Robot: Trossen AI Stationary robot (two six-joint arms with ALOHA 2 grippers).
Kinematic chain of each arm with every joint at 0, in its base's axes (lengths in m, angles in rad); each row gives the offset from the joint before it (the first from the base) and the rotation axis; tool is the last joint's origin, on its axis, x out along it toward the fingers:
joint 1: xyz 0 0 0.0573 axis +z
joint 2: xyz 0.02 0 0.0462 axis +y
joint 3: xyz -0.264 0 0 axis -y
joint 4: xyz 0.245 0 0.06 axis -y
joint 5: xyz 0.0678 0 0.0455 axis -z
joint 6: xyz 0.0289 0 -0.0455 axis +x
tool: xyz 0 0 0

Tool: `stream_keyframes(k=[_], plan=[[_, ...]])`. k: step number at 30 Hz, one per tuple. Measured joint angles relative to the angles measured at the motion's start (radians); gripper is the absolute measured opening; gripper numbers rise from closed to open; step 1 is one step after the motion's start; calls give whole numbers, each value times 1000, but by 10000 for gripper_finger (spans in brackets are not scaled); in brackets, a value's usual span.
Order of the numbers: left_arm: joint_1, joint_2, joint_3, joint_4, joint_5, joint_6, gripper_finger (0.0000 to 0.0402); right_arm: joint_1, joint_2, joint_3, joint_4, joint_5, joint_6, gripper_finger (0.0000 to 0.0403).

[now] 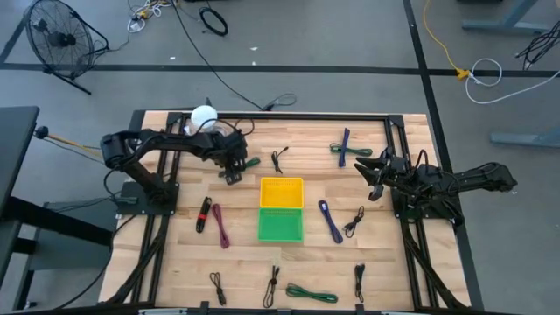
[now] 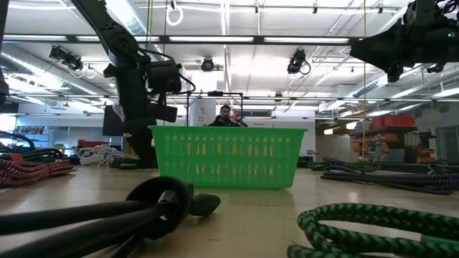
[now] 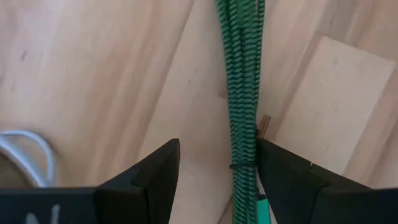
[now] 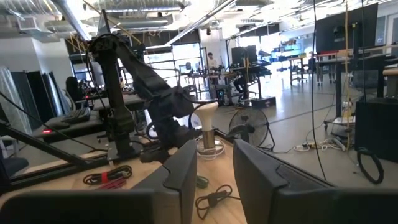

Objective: Pick & Place USB Port
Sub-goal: Put the green and black USB cable into the yellow bin

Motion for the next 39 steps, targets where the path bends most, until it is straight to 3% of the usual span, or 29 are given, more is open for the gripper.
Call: stream_keyframes(k=[5,11,17,20,24,28,34,39], plan=[[0,27,4,0,12,0,173,0,0,0,0,0,0,104],[-2,28,3,-3,50,6,25,0,0,0,0,0,-1,104],[-4,25,10,-10,36,0,23,0,0,0,0,0,0,104],[-6,12,34,-58,-27,-1,23,0,0,0,-1,0,0,104],[-8,-45,115,-165,-122,6,23,0,0,0,-5,1,0,104],[-10,-119,203,-260,-123,8,23,0,0,0,-6,1,0,104],[-43,-286,310,-287,-36,7,23,0,1,0,-13,2,0,104],[-100,-444,325,-203,213,-10,23,0,1,0,-21,1,0,104]])
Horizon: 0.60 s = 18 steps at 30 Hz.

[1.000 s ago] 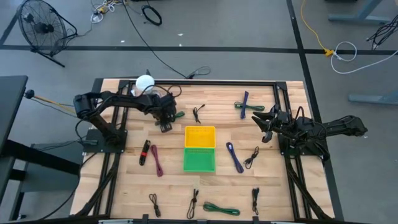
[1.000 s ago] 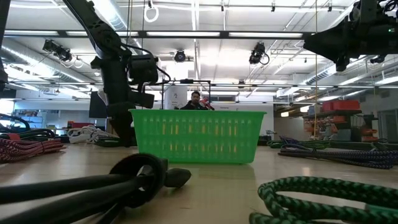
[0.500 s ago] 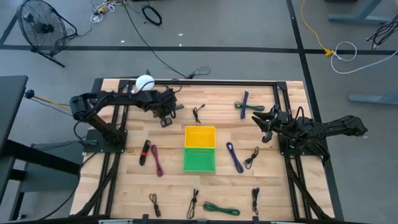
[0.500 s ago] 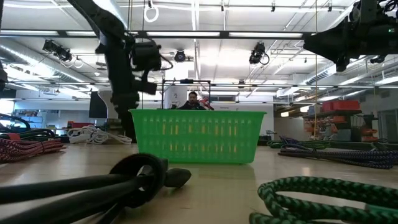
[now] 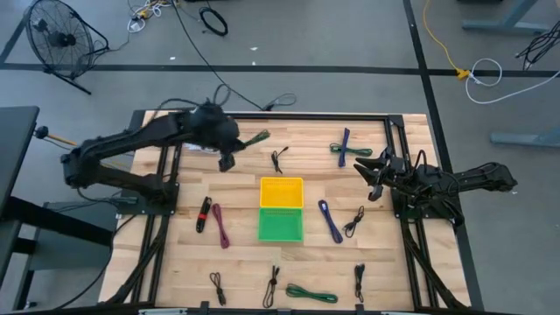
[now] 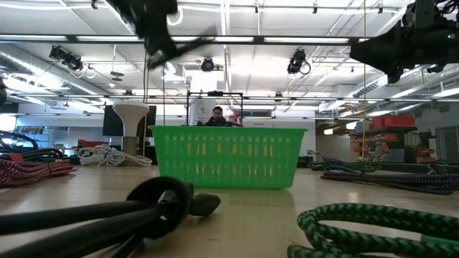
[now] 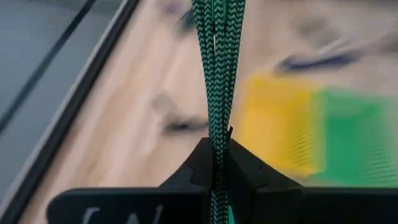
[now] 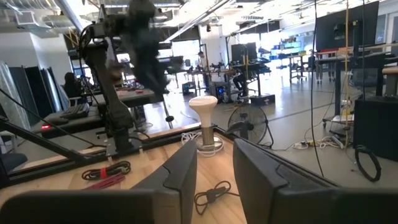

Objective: Pick & Place USB Port
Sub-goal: Put the green and black USB cable into the yellow bin

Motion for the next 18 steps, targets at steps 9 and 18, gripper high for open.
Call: stream_keyframes(k=[9,18], plan=[[-292,-62,-103,235,-51,-181,23,0,0,0,1,0,5,104],[-518,100,-311,702,-160,-378,23,0,0,0,1,0,22,104]])
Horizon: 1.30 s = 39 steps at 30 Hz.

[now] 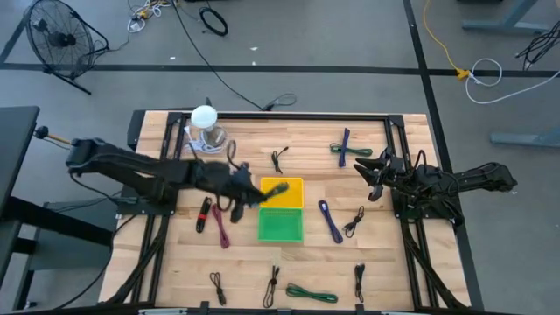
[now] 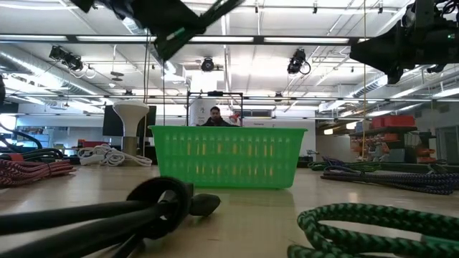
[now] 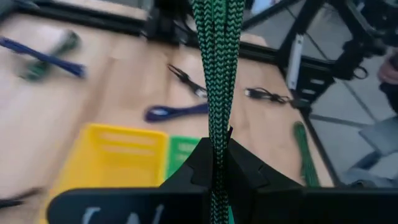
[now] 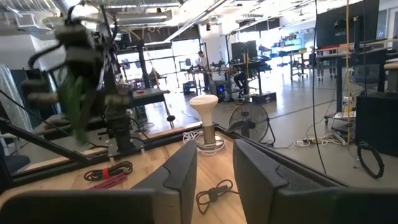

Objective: Pick & Place USB Port
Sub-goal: Put the green and black USB cable into the yellow bin

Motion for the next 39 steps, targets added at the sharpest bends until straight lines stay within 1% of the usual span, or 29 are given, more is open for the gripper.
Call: stream_keyframes(k=[2,7,10,11,14,16,18,19,21,23,26,28,34,37,39], plan=[[-41,56,-21,70,0,-20,23,0,0,0,1,0,2,104],[-110,213,-23,231,-43,-82,23,0,0,0,2,0,6,104],[-126,264,-23,303,-48,-84,23,0,0,0,1,0,14,104],[-129,275,-21,315,-67,-84,23,0,0,0,1,0,22,104],[-128,280,-22,259,-204,-10,23,0,0,0,1,-8,41,104],[-100,279,-22,209,-302,43,23,0,0,0,1,-27,54,104],[-58,279,-22,162,-354,85,23,0,0,0,0,-46,58,104],[-31,279,-24,149,-359,98,23,0,0,0,0,-58,58,104],[21,286,-31,145,-345,124,23,0,0,0,0,-84,58,104],[69,287,-33,135,-309,146,23,0,0,0,0,-97,58,104],[121,301,-33,186,-209,159,23,0,0,0,1,-97,58,104],[137,300,-33,219,-167,161,23,0,1,0,1,-97,58,104],[137,299,-32,235,-152,108,23,0,2,0,-1,-96,58,104],[132,317,-33,230,-154,96,23,0,2,0,-2,-95,58,104],[131,337,-33,271,-150,67,23,0,2,0,-5,-95,58,104]])
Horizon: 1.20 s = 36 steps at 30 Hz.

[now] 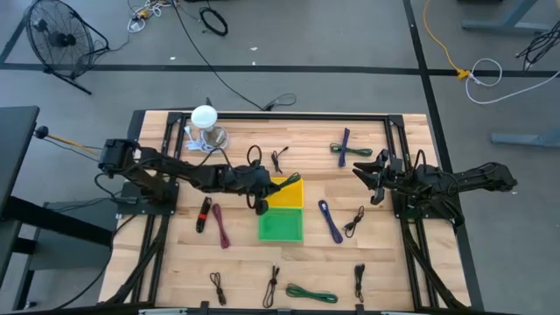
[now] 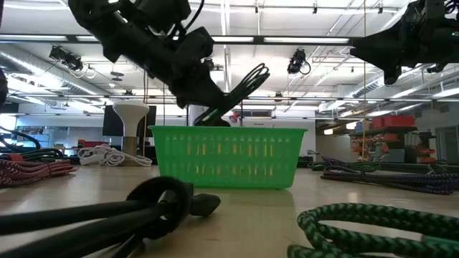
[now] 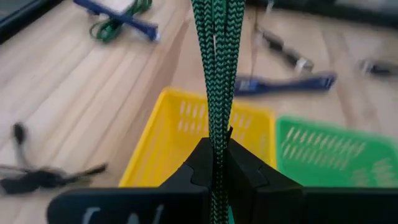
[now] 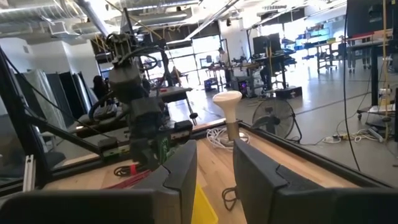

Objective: Pick & Place USB Port
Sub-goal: Put the green and black USB cable into the yellow bin, then put the black USB cable into the green bin

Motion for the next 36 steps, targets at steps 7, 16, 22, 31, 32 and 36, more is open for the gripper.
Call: stream_keyframes(k=[7,16,22,31,32,36], plan=[[2,58,3,17,21,-29,23,0,8,0,-4,0,0,104],[23,73,4,14,19,-42,61,0,10,0,-5,1,0,104],[23,73,4,15,19,-71,64,0,10,0,-9,0,0,104],[23,73,4,15,-33,2,66,0,10,0,-10,0,0,104],[23,70,4,15,-44,11,66,0,10,0,-10,0,0,104],[25,34,4,11,-92,95,66,0,10,0,-10,0,0,104]])
